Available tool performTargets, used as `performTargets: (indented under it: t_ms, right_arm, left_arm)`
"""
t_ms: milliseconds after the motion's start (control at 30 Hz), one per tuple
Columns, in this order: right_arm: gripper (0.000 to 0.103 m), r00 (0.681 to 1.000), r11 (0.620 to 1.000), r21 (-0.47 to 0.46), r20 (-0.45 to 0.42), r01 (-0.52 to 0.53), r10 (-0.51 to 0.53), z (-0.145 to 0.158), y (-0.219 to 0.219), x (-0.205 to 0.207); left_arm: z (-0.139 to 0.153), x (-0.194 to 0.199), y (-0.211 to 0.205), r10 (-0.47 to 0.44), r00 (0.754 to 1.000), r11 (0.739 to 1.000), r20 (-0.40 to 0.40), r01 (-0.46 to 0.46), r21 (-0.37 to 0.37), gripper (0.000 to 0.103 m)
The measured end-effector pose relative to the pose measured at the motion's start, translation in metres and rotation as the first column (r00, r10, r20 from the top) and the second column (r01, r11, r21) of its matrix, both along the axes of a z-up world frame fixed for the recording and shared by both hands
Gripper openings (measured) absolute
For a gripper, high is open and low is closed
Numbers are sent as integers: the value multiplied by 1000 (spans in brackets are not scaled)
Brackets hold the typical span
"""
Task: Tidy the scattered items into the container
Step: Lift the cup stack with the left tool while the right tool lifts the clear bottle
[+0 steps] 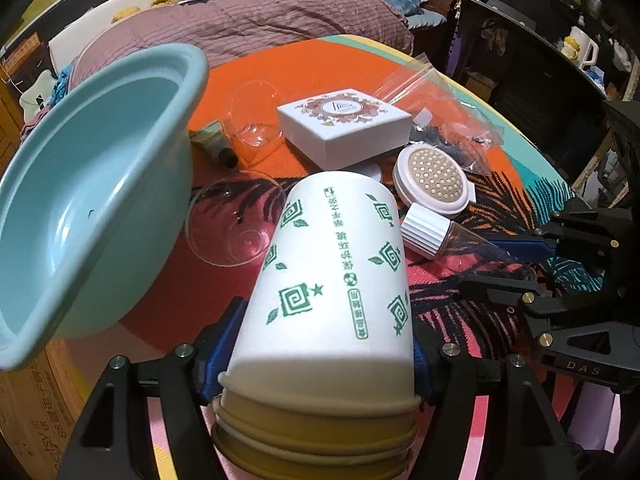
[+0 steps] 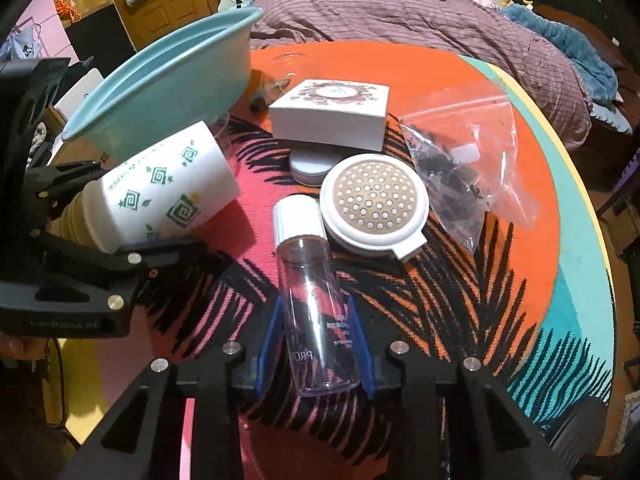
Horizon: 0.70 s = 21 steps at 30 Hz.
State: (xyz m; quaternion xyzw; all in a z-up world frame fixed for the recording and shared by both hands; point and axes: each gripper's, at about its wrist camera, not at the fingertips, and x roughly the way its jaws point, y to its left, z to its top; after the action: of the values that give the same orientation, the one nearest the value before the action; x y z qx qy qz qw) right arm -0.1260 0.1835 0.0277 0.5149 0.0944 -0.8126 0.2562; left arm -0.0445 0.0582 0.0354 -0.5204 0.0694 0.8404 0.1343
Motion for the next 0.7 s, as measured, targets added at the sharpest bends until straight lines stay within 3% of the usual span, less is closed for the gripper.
performTargets:
  t_ms: [133, 300, 367, 700]
  right_arm:
    - [34, 1000, 1000, -16, -12, 0, 0, 10, -2, 6]
    - [32, 1000, 999, -41, -27, -11, 10, 25, 12, 48]
    - [32, 999, 999, -44, -38, -4, 3, 16, 15, 61]
    - [32, 994, 998, -57, -106, 23, -29, 41, 25, 58]
  left_arm:
    - [2, -14, 12, -8, 1000, 1000, -9, 8, 3, 75]
    - [20, -7, 14, -22, 998, 1000, -51, 23, 12, 75]
    - [29, -5, 12, -29, 997, 999, -71, 30, 15, 75]
    - [44, -17, 23, -44, 990, 999, -132, 47, 20, 75]
